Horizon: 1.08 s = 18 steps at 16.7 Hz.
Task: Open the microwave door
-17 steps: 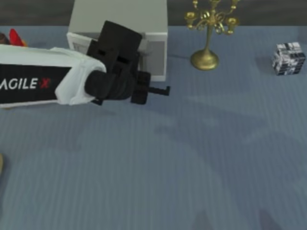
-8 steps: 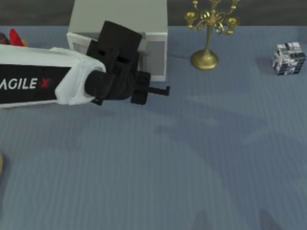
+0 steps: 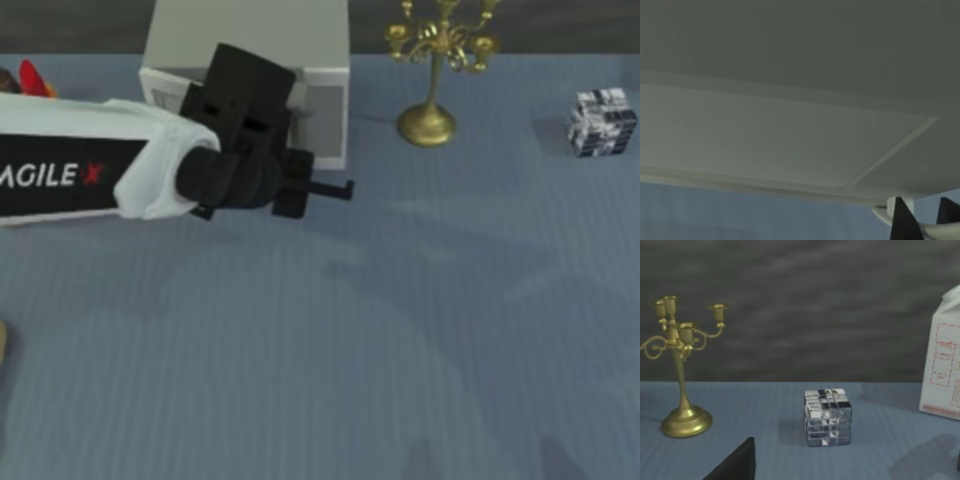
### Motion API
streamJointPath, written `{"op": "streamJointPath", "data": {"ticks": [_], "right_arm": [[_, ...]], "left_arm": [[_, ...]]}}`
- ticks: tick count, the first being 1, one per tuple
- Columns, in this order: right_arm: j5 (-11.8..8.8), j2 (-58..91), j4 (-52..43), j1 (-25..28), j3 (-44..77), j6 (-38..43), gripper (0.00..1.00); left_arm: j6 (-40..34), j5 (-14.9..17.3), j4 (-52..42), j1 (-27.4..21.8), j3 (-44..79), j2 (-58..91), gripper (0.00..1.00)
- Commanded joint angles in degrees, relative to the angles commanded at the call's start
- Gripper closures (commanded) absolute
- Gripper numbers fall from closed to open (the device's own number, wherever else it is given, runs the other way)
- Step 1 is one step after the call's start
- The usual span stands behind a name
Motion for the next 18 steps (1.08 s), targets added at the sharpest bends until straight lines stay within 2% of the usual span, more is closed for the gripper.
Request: {"op": "streamJointPath", "data": {"ticks": [7, 18], "right_arm": [[0.00, 0.00, 0.00, 0.00, 0.00, 0.00, 0.00], [0.00, 0.00, 0.00, 0.00, 0.00, 0.00, 0.00]], "left_arm": [[3.93, 2.68, 1.29, 1.56, -3.05, -2.25, 1.00], [4.03, 2.74, 1.30, 1.60, -3.13, -2.27, 1.00]]}}
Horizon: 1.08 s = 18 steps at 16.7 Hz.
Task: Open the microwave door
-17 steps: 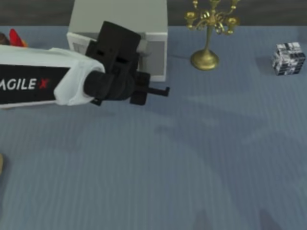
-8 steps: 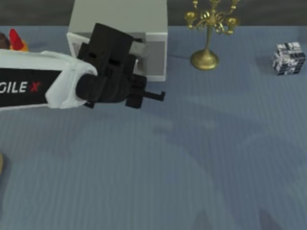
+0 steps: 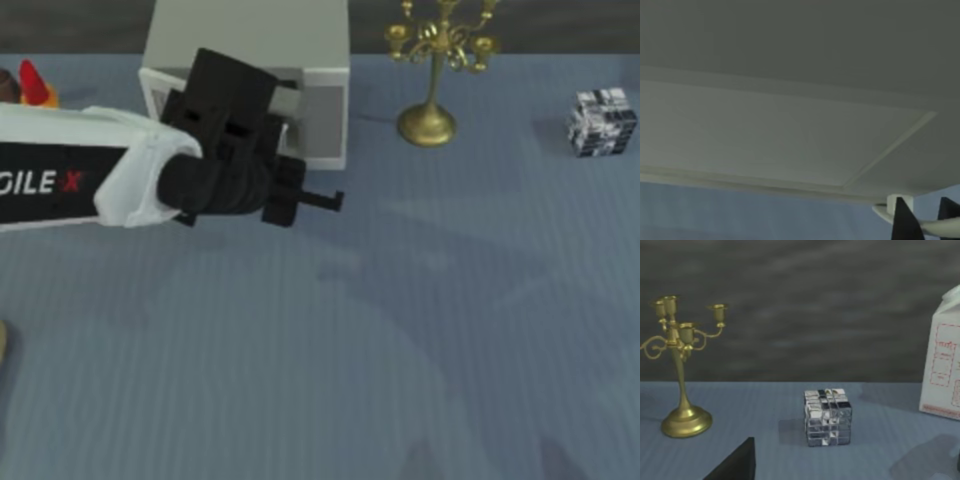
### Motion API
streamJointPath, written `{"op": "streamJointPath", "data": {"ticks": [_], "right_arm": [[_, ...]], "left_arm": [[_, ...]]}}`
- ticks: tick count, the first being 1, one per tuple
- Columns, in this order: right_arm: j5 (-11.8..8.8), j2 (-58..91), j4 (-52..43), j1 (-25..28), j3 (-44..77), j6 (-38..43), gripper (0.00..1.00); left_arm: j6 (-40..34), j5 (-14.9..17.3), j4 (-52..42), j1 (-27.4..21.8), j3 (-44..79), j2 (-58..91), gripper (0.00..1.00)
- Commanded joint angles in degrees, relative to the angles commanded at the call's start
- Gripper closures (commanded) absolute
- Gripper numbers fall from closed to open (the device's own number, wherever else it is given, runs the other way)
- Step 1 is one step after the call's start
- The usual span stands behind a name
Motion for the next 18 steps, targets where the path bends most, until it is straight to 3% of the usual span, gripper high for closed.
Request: {"op": "streamJointPath", "data": {"ticks": [18], "right_arm": [[0.00, 0.00, 0.00, 0.00, 0.00, 0.00, 0.00]], "left_arm": [[0.89, 1.20, 0.13, 0.05, -0.72, -0.43, 1.00]]}}
